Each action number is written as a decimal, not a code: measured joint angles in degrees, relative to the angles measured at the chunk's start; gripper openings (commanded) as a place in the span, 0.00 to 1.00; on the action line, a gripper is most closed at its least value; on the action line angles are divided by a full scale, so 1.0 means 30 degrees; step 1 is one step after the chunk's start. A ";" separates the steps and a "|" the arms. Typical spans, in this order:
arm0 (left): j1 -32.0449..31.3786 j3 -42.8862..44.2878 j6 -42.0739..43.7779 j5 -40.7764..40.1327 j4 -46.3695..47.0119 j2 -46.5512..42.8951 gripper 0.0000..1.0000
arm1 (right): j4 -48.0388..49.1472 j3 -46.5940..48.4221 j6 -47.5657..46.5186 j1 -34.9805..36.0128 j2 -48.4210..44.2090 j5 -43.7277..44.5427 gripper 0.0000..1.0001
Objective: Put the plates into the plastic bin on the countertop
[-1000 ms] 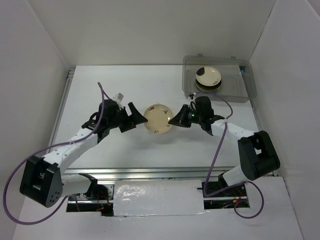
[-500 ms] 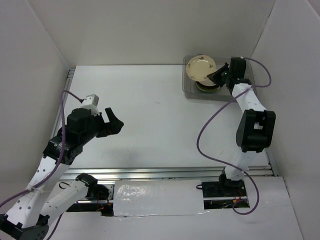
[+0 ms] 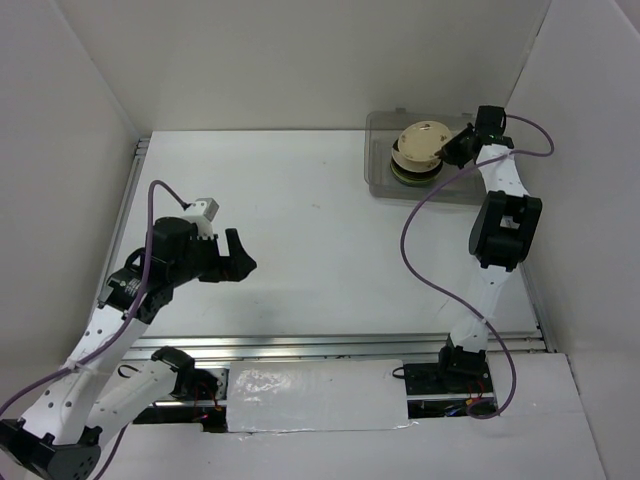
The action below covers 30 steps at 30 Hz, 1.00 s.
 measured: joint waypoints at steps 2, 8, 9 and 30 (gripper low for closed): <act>0.0109 -0.0051 0.0029 0.0240 0.0036 -0.0029 0.99 | -0.0036 0.0160 0.0000 -0.0007 0.0051 -0.0073 0.31; 0.0189 -0.0051 0.0219 0.0605 0.0168 -0.0051 0.99 | 0.0204 -0.0146 -0.0372 0.0051 0.0044 -0.0889 0.80; 0.0189 -0.0051 0.0328 0.0634 0.0175 -0.0051 0.99 | 0.0226 -0.0248 -0.0466 0.0051 0.0044 -0.1056 0.81; 0.0845 0.3628 -0.0372 -0.4787 -0.1778 0.2273 0.99 | -0.1319 -1.2131 -0.4248 0.7373 -1.9853 0.4357 1.00</act>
